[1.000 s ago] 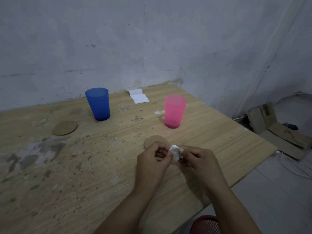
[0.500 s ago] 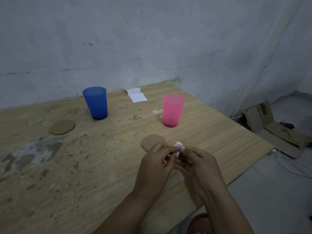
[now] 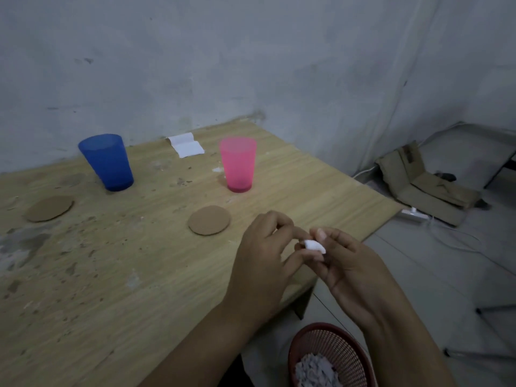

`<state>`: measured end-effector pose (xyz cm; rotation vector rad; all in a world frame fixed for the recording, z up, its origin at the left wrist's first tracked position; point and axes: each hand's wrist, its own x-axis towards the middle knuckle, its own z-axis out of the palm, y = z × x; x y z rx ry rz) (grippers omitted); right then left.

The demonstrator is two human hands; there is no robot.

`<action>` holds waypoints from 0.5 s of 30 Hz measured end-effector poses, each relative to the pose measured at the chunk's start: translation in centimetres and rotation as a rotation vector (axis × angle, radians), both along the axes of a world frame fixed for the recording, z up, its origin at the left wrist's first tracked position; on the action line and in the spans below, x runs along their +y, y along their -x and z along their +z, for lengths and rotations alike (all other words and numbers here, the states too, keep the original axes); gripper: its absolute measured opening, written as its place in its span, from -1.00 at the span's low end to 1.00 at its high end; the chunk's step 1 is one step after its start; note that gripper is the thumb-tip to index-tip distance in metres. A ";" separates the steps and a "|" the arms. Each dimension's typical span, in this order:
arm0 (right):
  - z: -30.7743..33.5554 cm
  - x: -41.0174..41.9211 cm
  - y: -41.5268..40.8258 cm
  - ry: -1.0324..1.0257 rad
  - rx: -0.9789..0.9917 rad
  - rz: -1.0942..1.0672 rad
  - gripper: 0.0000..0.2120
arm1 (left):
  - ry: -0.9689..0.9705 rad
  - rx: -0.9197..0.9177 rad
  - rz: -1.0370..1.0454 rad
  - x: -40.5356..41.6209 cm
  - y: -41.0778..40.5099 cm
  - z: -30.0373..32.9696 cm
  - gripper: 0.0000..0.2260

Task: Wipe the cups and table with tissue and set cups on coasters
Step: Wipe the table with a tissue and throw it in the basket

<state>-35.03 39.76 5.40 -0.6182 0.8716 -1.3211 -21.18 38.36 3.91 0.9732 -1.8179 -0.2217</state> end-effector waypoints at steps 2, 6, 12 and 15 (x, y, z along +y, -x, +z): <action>-0.5 0.8 1.5 0.034 0.053 -0.045 -0.77 | -0.030 0.040 -0.005 0.3 1.9 -0.2 -0.78; -2.6 2.5 5.0 0.041 0.022 -0.129 -0.85 | -0.079 -0.031 -0.051 1.1 6.0 -1.3 -0.80; -10.3 4.7 10.4 -0.150 -0.024 -0.283 -0.86 | -0.398 -0.114 -0.290 4.1 11.4 -9.9 -0.71; -16.4 5.6 11.9 -0.350 0.095 -0.335 -0.93 | -0.628 -0.155 -0.290 5.4 12.2 -16.3 -0.61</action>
